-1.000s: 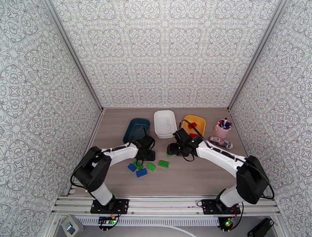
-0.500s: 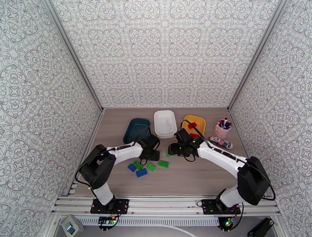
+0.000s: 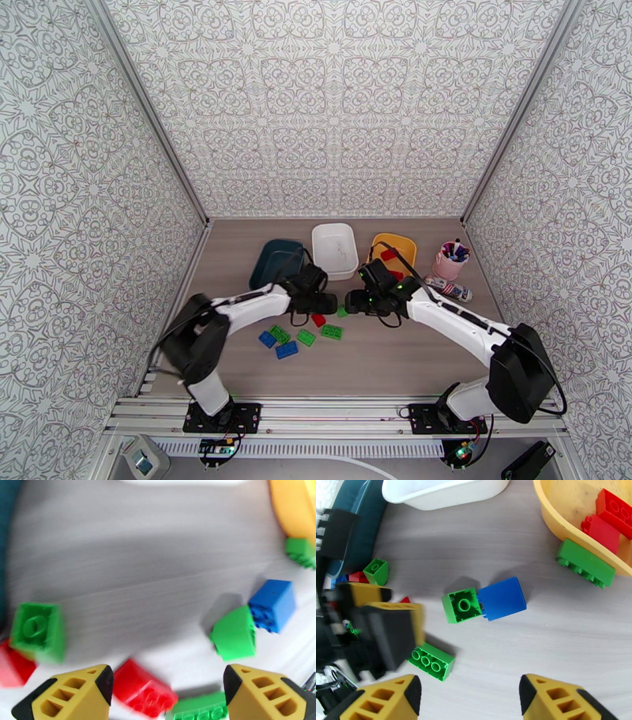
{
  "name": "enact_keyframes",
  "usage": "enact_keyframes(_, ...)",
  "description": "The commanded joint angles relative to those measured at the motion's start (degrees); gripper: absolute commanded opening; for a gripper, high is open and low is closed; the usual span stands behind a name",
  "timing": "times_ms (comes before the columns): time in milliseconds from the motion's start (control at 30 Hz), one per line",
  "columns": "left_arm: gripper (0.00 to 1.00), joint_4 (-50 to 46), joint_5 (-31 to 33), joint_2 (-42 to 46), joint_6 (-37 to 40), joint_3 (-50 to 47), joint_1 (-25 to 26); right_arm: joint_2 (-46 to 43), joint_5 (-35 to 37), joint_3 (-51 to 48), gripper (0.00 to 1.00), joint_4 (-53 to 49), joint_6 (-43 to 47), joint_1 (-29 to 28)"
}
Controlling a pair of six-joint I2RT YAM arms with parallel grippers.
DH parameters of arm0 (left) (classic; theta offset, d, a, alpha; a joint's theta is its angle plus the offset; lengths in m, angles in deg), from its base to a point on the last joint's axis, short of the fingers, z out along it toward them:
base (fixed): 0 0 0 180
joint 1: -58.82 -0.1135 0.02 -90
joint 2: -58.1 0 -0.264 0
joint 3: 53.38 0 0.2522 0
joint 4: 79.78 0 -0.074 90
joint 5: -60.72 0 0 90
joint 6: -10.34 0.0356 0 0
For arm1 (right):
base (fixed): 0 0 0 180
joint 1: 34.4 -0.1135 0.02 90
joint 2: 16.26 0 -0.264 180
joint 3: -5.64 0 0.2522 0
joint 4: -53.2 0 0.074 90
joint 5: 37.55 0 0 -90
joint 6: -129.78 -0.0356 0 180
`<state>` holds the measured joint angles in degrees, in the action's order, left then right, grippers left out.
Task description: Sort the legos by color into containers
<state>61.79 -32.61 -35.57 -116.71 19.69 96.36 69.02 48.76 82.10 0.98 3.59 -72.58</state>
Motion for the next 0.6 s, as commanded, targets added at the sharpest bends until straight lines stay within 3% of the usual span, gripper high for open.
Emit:
enact_keyframes(0,0.86,-4.1,2.5,11.2,-2.6,-4.5,-3.4,4.2,-2.8,5.4,0.68,-0.5,4.2,-2.3)
enact_keyframes(167,0.99,-7.9,3.2,27.0,-4.8,-13.7,-11.0,14.7,-4.9,14.9,0.69,-4.0,8.7,-7.2)
enact_keyframes(333,0.99,-8.9,1.4,36.8,-6.6,-21.6,-16.1,24.9,-5.9,23.0,0.75,-8.3,12.1,-9.7)
enact_keyframes(567,0.99,-7.2,-0.9,41.7,-9.2,-27.4,-17.9,34.3,-1.8,30.7,0.72,-13.8,14.5,-11.1)
